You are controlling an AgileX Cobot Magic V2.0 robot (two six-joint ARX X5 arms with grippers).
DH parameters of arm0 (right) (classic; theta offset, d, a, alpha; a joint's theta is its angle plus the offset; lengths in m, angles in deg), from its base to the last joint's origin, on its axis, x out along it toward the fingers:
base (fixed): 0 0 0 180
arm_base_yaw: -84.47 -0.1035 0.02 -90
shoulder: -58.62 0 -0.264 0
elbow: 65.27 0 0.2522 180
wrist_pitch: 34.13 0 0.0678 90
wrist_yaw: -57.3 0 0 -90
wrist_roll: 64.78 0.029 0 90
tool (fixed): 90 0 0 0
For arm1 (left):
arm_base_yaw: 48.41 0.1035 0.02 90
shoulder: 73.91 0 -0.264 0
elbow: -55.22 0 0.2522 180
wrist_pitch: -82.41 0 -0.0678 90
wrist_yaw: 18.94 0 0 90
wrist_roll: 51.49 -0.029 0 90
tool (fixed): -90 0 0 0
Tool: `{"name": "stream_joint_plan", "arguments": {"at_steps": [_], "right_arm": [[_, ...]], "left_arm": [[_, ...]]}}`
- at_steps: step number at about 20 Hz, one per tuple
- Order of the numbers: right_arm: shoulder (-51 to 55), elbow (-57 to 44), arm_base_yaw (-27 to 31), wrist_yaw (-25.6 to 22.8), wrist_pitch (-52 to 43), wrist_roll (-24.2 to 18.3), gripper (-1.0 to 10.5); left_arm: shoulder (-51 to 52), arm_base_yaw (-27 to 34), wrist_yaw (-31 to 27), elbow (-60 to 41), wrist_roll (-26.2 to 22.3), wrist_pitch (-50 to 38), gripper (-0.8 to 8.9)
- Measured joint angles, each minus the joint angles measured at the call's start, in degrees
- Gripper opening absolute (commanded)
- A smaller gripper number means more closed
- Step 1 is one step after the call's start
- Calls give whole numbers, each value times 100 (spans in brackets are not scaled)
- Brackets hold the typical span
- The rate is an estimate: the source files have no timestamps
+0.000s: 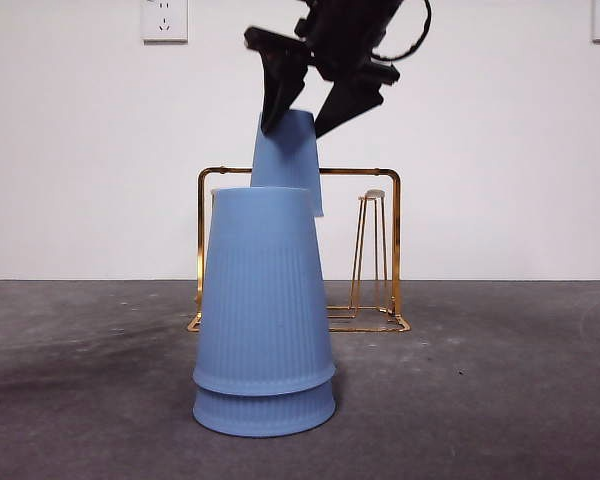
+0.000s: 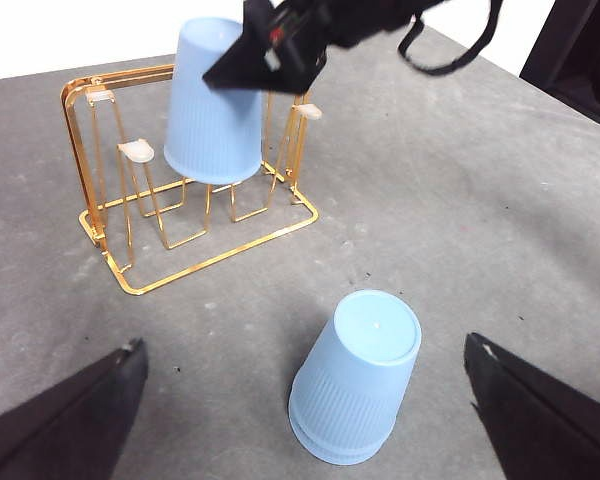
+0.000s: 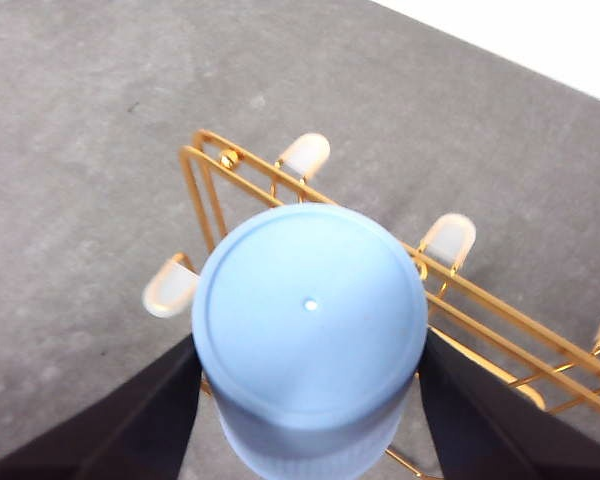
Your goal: The left arm pick up the left cup on cup holder and place it on desk, then the right arm insert the right cup into the first cup, and then the left arm insert the mid cup into the first cup
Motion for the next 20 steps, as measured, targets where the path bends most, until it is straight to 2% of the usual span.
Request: {"name": "stream_joint_plan", "arguments": {"at_steps": [10,20], "right_arm": [[1025,227,-293,-7,1036,-59,225],[1808,227,-992,-4,2190,-59,225]], "left_arm": [[0,2,0,0,0,0,491],[0,0,0,0,0,0,491]]}}
